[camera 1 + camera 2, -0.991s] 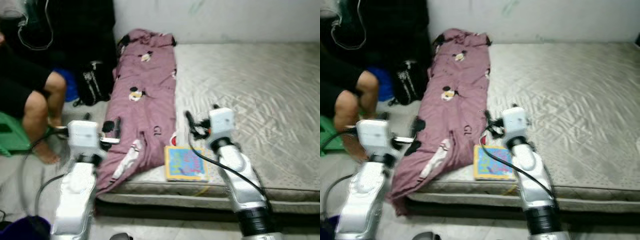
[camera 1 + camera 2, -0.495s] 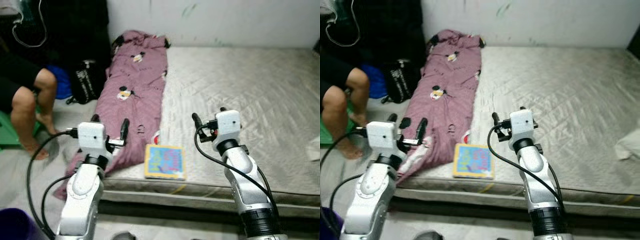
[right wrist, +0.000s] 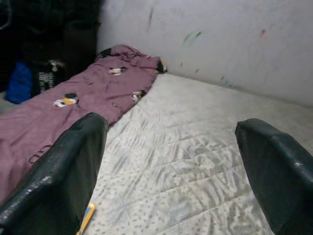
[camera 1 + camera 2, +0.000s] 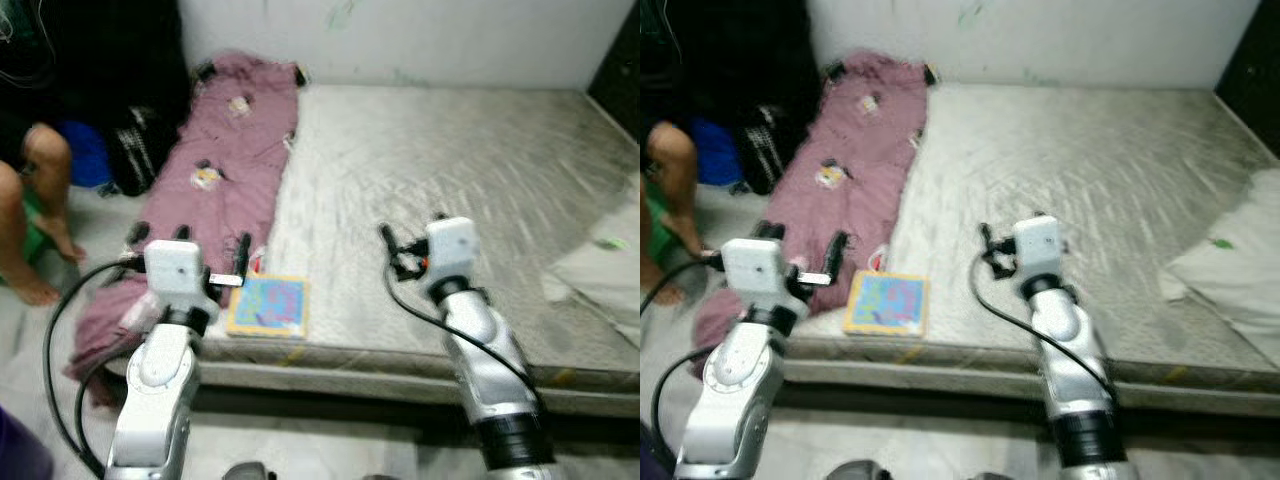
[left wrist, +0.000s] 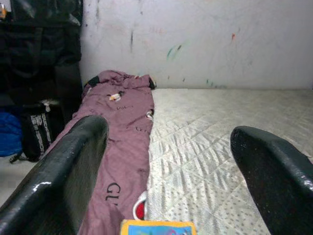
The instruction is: Clean up the room
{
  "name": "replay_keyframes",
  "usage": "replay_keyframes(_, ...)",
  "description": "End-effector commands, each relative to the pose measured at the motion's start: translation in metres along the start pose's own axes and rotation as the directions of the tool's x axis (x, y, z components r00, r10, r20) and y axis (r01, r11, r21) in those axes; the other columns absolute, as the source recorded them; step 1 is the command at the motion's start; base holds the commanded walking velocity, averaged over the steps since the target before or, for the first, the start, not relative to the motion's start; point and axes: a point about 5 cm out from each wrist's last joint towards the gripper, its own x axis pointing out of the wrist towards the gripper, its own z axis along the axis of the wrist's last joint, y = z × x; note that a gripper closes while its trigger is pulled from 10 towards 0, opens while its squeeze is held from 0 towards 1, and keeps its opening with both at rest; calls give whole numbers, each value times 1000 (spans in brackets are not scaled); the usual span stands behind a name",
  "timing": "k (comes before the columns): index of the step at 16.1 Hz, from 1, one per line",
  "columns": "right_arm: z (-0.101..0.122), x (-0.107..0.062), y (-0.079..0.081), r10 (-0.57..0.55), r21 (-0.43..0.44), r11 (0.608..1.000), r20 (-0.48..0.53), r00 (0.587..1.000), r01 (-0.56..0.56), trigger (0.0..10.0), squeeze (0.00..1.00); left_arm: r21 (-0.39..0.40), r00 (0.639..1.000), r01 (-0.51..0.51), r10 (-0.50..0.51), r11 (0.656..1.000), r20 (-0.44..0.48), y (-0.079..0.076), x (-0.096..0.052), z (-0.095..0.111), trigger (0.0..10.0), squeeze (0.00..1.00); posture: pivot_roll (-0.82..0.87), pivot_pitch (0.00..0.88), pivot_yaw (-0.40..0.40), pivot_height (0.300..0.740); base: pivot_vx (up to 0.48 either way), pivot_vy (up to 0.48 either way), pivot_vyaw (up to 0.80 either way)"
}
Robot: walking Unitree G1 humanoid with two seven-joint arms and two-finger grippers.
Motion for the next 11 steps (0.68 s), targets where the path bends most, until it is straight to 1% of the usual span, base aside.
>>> replay_keyframes(1, 4, 2, 1, 9, 0, 1000, 16, 1000, -9, 10000, 0, 1, 1000, 11, -11, 1000, 19, 1, 0, 4, 10000, 0, 26, 0, 12, 740, 0, 0, 0)
replay_keyframes(2, 4, 2, 1, 9, 1, 1000, 15, 1000, -9, 10000, 0, 0, 1000, 16, -16, 1000, 21, 1, 0, 4, 10000, 0, 26, 0, 12, 740, 0, 0, 0)
replay_keyframes(4, 4, 2, 1, 9, 3, 1000, 12, 1000, -9, 10000, 0, -2, 999, 22, -22, 1000, 24, 0, 0, 4, 10000, 0, 26, 0, 12, 740, 274, 0, -800)
replay_keyframes(6, 4, 3, 1, 11, 4, 1000, 12, 1000, -11, 10000, 0, -6, 999, 27, -26, 1000, 26, 0, 1, 4, 10000, 0, 26, 0, 12, 740, 330, 0, -550)
replay_keyframes(11, 4, 3, 1, 10, 6, 1000, 13, 1000, -10, 10000, 0, -9, 999, 31, -31, 999, 26, 0, 1, 4, 10000, 0, 27, 0, 12, 740, 331, 0, 0)
